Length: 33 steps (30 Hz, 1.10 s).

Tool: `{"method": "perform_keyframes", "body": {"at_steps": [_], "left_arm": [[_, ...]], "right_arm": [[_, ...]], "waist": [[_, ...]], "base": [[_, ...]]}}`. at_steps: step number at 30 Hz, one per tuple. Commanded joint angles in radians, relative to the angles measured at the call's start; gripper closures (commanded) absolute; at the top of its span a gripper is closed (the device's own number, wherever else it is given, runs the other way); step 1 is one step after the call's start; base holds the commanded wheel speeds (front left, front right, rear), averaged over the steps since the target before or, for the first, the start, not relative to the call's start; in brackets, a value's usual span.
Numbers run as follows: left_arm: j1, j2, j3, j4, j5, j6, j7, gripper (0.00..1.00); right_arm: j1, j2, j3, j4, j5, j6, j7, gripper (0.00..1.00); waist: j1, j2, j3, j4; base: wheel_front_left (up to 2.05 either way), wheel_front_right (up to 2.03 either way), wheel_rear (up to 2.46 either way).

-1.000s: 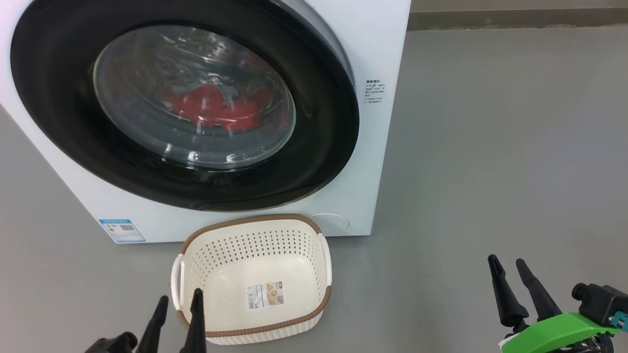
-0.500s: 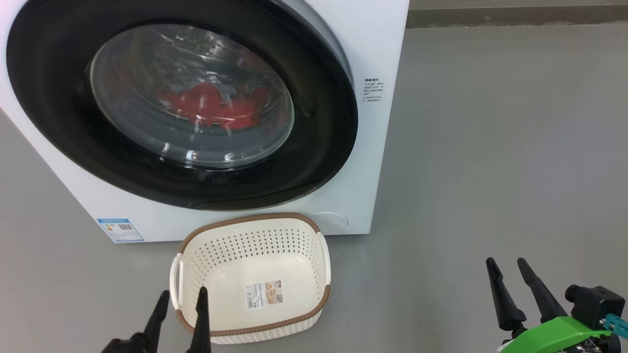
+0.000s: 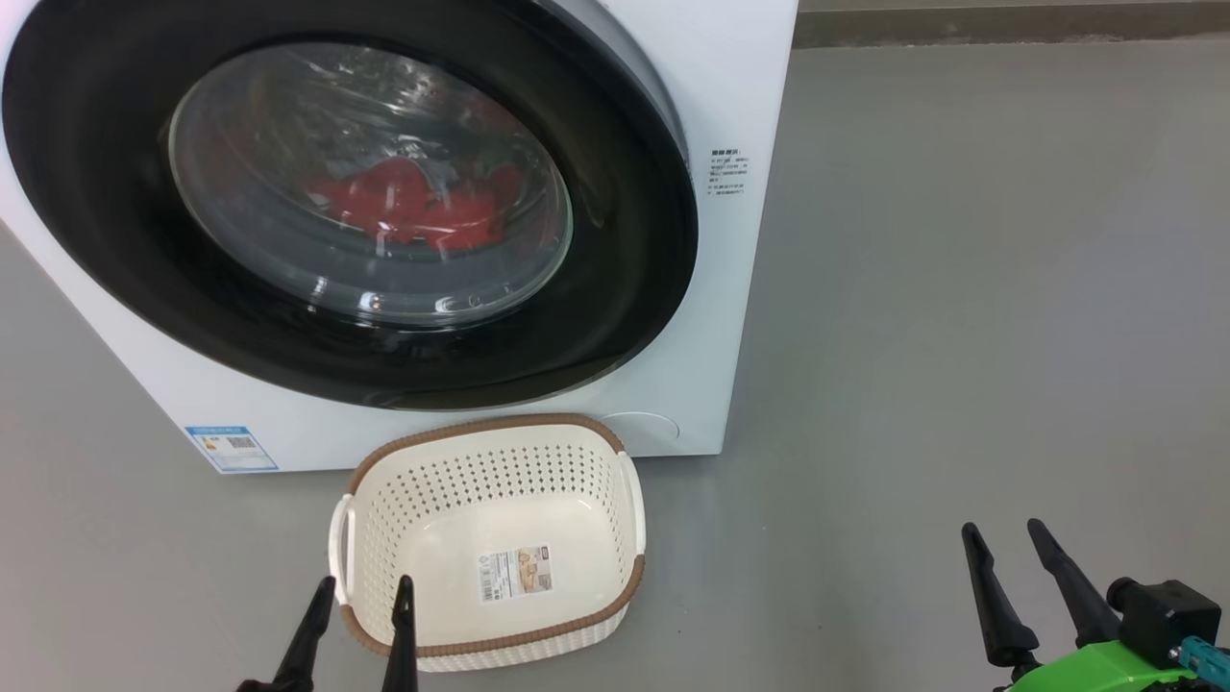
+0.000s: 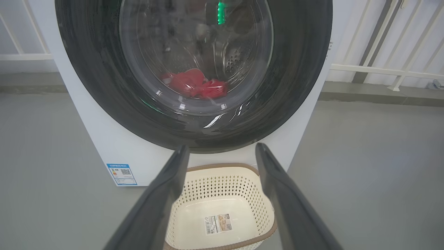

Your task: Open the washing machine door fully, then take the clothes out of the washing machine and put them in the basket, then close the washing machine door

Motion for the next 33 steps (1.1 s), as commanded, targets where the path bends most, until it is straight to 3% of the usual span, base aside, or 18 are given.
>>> {"method": "perform_keyframes", "body": {"at_steps": [1,18,20,21,26,33], "left_arm": [[-0.011,0.008,0.030,-0.021,0.035,0.009,-0.021,0.00],[-0.011,0.008,0.031,-0.019,0.043,0.009,-0.027,0.00],[-0.012,0.008,0.029,-0.020,0.042,0.009,-0.027,0.00],[-0.013,0.008,0.028,-0.020,0.042,0.009,-0.027,0.00],[-0.020,0.008,0.018,-0.020,0.045,0.011,-0.027,0.00],[-0.048,0.008,-0.007,-0.023,0.038,0.016,-0.027,0.00]], "right_arm": [[-0.003,-0.013,0.008,-0.019,-0.033,-0.001,-0.021,0.00],[0.001,0.004,0.006,-0.025,-0.040,-0.001,-0.028,0.00],[-0.004,0.004,0.018,-0.025,-0.016,-0.001,-0.028,0.78],[-0.009,0.004,0.023,-0.027,-0.004,-0.001,-0.028,0.97],[-0.053,0.018,0.050,-0.054,0.123,-0.001,-0.028,1.00],[-0.181,0.030,0.077,-0.131,0.448,-0.001,-0.028,1.00]], "waist": [[-0.0001,0.0000,0.001,-0.001],[-0.0001,0.0000,0.002,-0.002],[-0.0001,0.0000,0.003,0.000],[-0.0001,0.0000,0.003,0.001],[-0.0001,0.0000,0.013,0.013],[-0.0001,0.0000,0.049,0.042]], "base": [[0.00,0.00,0.00],[0.00,0.00,0.00],[0.00,0.00,0.00],[0.00,0.00,0.00],[0.00,0.00,0.00],[0.00,0.00,0.00]]}}
